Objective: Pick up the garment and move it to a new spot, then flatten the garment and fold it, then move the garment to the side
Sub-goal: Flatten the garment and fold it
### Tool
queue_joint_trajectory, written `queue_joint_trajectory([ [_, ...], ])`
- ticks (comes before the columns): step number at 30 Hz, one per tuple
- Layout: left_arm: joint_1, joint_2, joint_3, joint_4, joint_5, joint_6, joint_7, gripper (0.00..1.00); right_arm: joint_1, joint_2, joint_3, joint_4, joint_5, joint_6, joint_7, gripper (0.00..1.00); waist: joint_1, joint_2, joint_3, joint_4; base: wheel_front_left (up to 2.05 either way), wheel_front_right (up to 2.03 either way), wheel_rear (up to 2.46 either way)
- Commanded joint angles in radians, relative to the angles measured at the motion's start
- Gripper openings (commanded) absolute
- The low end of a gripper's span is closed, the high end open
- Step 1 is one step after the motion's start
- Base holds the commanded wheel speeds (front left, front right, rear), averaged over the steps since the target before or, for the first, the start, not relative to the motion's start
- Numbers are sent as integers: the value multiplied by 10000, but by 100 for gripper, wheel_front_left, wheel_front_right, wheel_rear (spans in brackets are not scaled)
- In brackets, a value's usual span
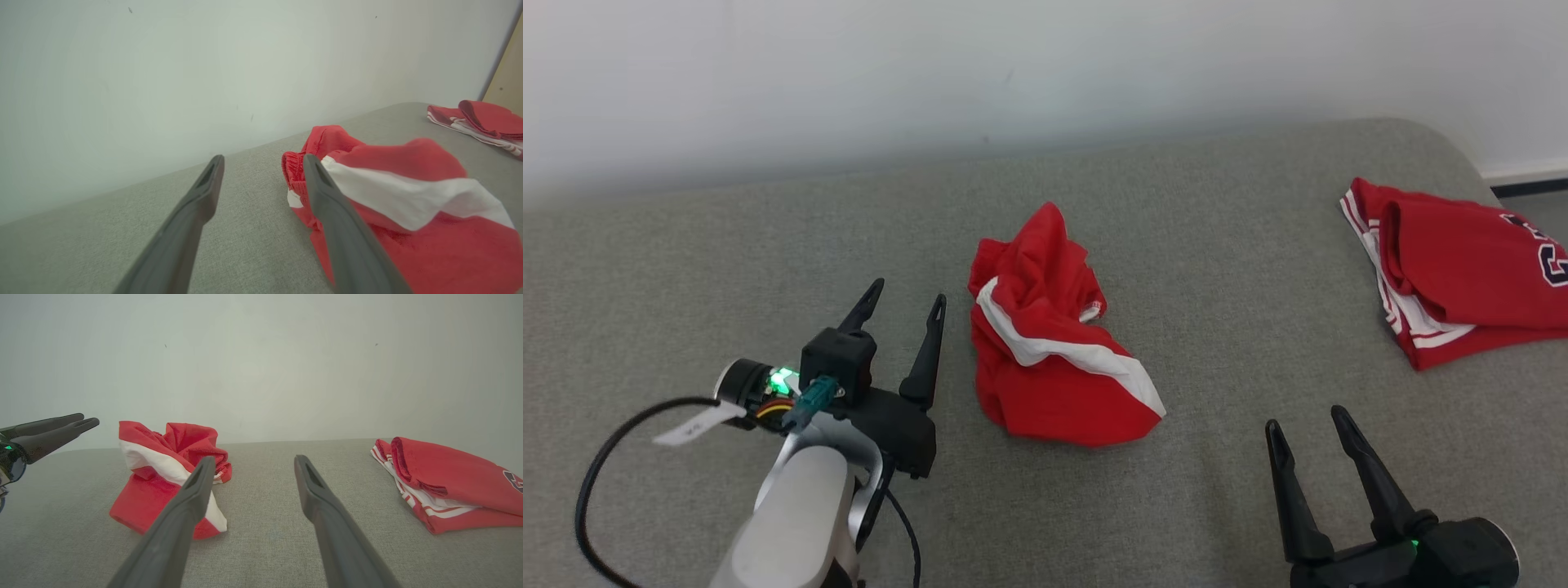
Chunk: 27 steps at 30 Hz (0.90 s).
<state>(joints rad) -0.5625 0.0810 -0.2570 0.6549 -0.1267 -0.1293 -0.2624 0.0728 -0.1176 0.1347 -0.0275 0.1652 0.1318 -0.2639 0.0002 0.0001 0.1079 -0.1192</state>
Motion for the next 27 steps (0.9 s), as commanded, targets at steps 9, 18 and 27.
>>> queue_joint_trajectory([
  [9,-1498,172,-1866,1596,-956,-8,-22,100,-468,125,-44,-34,-77,-27,-5,100,-2,-1,1062,-899,0,0,0],
  [18,-2375,473,-4468,2247,-1963,-8,-22,100,-656,275,-43,-99,-101,-27,-5,100,-2,-1,1416,-955,0,0,0],
  [27,-3253,536,-5899,2786,-2399,-9,-22,7,-869,338,111,24,-32,-27,-5,100,-2,-1,1433,-1116,0,0,0],
])
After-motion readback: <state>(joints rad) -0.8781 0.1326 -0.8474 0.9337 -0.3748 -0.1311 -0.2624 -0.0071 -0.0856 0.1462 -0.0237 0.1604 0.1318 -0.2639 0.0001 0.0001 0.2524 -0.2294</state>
